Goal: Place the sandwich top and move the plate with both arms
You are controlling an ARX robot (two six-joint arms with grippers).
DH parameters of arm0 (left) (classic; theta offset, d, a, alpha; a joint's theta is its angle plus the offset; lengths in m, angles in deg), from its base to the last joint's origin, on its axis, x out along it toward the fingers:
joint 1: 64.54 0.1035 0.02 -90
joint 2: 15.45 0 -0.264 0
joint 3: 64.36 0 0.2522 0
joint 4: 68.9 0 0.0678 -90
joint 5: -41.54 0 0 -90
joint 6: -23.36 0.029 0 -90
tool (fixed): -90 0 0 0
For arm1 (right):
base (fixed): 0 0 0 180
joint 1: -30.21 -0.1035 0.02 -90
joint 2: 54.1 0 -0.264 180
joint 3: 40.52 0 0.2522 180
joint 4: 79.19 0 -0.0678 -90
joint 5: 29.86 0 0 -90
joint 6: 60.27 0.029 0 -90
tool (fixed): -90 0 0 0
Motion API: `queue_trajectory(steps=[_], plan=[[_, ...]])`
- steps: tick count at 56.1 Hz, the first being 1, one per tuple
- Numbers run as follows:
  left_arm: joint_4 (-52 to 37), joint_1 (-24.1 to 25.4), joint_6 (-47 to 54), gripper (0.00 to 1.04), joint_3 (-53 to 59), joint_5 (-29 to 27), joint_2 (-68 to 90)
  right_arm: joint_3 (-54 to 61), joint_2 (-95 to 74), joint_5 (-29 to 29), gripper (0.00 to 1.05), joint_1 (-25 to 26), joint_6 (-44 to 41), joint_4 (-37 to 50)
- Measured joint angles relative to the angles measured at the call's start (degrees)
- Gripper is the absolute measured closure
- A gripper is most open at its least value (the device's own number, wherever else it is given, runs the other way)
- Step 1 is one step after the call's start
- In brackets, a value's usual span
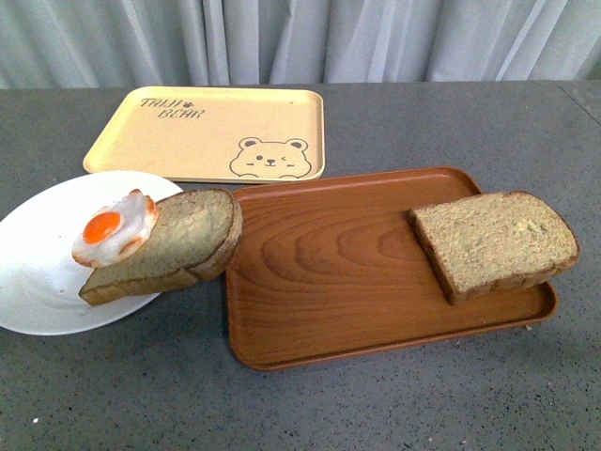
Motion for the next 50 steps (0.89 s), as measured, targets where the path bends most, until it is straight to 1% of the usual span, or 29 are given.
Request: queue_trajectory(steps=[9,11,12,14,18,24,29,32,38,50], plan=[[0.0,0.0,0.0,0.09,0.0,0.0,0.0,-0.2,-0.4,0.1,0.09,0.0,0.1,-0.4],[0.0,0.0,0.0,0.09,0.0,0.0,0.0,-3.8,-5.6,1.3,0.09,-0.3,3.1,-10.0],[0.0,0.0,0.0,0.09,0.0,0.0,0.0,-6.9,-11.4,1.5,0.09,-0.2,5.0,-15.6],[0.0,0.0,0.0,0.09,0.0,0.0,0.0,-9.8,-19.6,-0.1,0.09,1.0,6.7,-18.6],[0.0,0.0,0.0,0.09,0.0,0.0,0.0,-12.7,-32.7,-4.5,0.09,4.3,8.7,-13.9],[0.0,0.0,0.0,0.09,0.0,0.0,0.0,-17.0,-50.7,-10.7,0.09,9.4,12.4,-1.9],[0.0,0.0,0.0,0.09,0.0,0.0,0.0,-21.0,-64.2,-13.6,0.09,11.0,14.5,5.8],[0.0,0.0,0.0,0.09,0.0,0.0,0.0,-23.3,-71.6,-13.3,0.09,11.0,15.3,9.2],[0.0,0.0,0.0,0.09,0.0,0.0,0.0,-27.7,-82.9,-12.7,0.09,10.5,16.0,12.3],[0.0,0.0,0.0,0.09,0.0,0.0,0.0,-35.4,-96.2,-11.2,0.09,8.9,18.3,15.8]])
